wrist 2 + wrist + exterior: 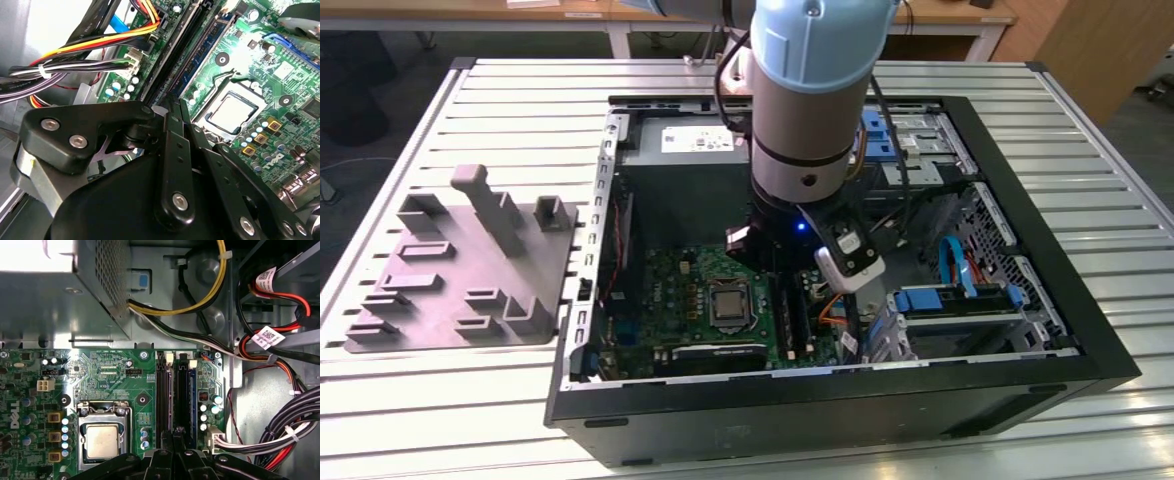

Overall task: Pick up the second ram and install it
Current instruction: 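Insert the second ram into the second slot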

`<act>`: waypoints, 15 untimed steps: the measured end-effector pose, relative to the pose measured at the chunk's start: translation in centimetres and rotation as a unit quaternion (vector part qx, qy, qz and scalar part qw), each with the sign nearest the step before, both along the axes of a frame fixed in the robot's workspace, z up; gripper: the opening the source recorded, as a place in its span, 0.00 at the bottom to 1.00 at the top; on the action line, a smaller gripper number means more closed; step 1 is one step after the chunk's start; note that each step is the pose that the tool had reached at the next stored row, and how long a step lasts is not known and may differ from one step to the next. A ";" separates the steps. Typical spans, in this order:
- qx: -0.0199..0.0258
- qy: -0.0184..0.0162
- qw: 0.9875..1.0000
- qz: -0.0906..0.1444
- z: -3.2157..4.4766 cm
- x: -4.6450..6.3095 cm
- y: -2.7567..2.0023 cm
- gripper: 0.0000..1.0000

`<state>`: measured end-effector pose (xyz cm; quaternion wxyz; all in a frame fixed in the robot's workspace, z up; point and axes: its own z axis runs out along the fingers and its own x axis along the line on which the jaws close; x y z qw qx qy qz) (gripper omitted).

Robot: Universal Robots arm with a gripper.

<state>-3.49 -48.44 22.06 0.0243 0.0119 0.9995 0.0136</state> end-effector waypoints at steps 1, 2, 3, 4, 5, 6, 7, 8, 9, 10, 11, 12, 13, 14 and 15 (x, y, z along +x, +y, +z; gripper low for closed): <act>0.000 0.000 1.000 0.000 0.00 0.0 0.00 0.11; 0.000 0.000 1.000 0.000 -0.02 0.0 0.01 0.11; 0.000 0.000 1.000 0.000 -0.02 0.0 0.01 0.11; 0.000 0.000 1.000 0.000 -0.02 0.0 0.01 0.11; 0.000 0.000 1.000 0.000 -0.02 0.0 0.01 0.11; 0.000 0.000 1.000 0.000 -0.02 0.0 0.01 0.11; 0.000 0.000 1.000 0.000 0.00 0.0 0.01 0.11; 0.000 0.000 1.000 0.000 0.03 0.0 0.01 0.11; 0.001 0.000 1.000 0.000 0.09 0.0 0.02 0.11; 0.000 0.000 1.000 0.000 0.16 0.0 0.01 0.11; 0.000 0.000 1.000 0.000 0.26 0.0 0.01 0.11; 0.000 0.000 1.000 0.000 0.33 0.0 0.01 0.11; 0.000 0.000 1.000 0.000 0.42 0.0 0.01 0.11; 0.000 0.000 1.000 0.000 0.52 0.0 0.01 0.11; 0.000 0.000 1.000 0.000 0.59 0.0 0.01 0.11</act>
